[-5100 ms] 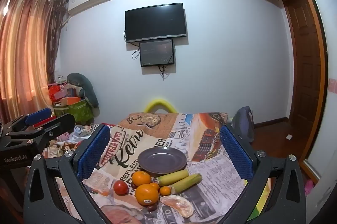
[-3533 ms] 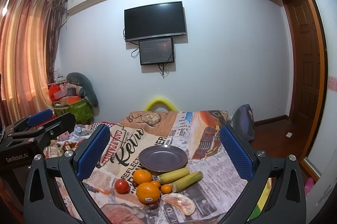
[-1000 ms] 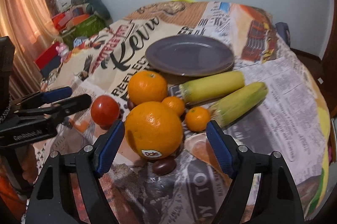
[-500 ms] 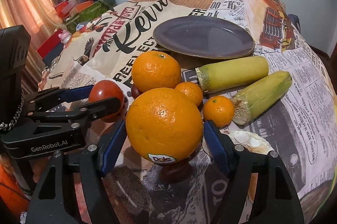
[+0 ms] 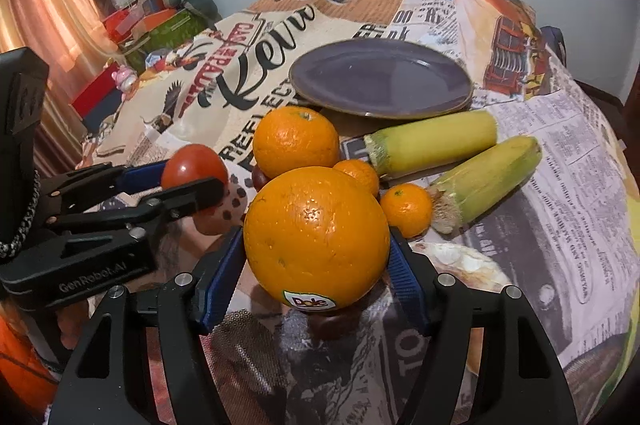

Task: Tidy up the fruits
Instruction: 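Grasp the large Dole orange with the right gripper while the left gripper grasps the red tomato, then lower the orange and tomato onto the purple plate and open both grippers, then grasp the peeled pomelo segment with the right gripper while the left gripper grasps a mandarin, then carry the pomelo segment and mandarin onto the purple plate and open both grippers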

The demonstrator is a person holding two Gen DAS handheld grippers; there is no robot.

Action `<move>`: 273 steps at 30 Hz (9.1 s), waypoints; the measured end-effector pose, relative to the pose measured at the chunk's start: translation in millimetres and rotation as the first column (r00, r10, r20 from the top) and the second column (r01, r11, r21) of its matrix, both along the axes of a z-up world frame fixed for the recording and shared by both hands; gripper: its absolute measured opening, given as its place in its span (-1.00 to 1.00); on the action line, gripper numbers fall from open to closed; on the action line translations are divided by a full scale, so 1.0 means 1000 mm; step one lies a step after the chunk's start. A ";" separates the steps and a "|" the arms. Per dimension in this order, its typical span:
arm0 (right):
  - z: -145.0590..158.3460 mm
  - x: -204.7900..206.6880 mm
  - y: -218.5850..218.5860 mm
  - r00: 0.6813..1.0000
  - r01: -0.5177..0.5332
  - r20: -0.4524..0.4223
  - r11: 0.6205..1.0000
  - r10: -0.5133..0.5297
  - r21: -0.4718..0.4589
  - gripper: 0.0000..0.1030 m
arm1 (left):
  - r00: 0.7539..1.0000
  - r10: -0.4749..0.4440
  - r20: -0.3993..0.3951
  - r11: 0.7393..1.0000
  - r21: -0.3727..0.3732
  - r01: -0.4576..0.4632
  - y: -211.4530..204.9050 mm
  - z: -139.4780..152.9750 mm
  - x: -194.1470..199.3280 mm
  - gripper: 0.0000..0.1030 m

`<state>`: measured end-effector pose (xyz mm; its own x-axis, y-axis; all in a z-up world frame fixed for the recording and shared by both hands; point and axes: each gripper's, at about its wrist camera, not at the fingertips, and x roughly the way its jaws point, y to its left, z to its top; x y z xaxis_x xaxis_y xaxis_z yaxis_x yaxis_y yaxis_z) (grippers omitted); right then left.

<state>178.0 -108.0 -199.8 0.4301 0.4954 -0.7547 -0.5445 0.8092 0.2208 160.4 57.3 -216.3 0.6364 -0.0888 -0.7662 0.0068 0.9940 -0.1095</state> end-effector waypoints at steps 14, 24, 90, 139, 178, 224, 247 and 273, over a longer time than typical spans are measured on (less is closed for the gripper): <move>0.066 0.005 -0.033 0.980 0.091 0.171 0.994 -0.101 0.060 0.27 | 0.985 0.012 0.171 1.000 0.011 -0.014 -0.005 0.075 -0.001 -0.10; 0.100 0.032 -0.047 0.942 0.140 0.297 0.987 -0.157 0.079 0.27 | 0.975 0.024 0.219 0.999 0.015 -0.028 -0.001 0.097 0.033 -0.10; 0.005 0.179 0.016 0.999 0.009 0.047 0.984 -0.001 -0.176 0.33 | 0.997 -0.022 -0.073 0.999 0.041 0.025 0.015 0.007 0.209 0.17; -0.040 0.005 -0.061 0.996 0.001 -0.089 0.984 -0.017 -0.179 0.34 | 0.992 0.043 -0.117 0.999 0.004 -0.043 -0.003 0.008 0.007 0.35; 0.008 0.029 -0.124 0.970 0.241 0.057 0.969 -0.238 -0.046 -0.27 | 0.991 -0.026 -0.128 0.998 -0.052 0.020 -0.027 -0.018 0.085 0.24; -0.018 0.048 -0.069 0.996 0.091 -0.006 0.990 -0.092 -0.105 -0.24 | 0.998 0.049 -0.025 0.996 -0.079 -0.051 -0.002 0.027 0.060 0.23; 0.048 0.089 -0.035 0.980 0.091 0.178 0.996 -0.092 0.015 -0.25 | 0.993 0.055 0.107 0.997 -0.050 -0.050 0.007 0.073 0.115 0.23; -0.007 0.153 0.014 0.998 -0.045 0.041 0.995 0.049 -0.092 -0.24 | 0.998 0.026 -0.053 0.999 -0.037 -0.028 0.011 -0.006 0.194 0.23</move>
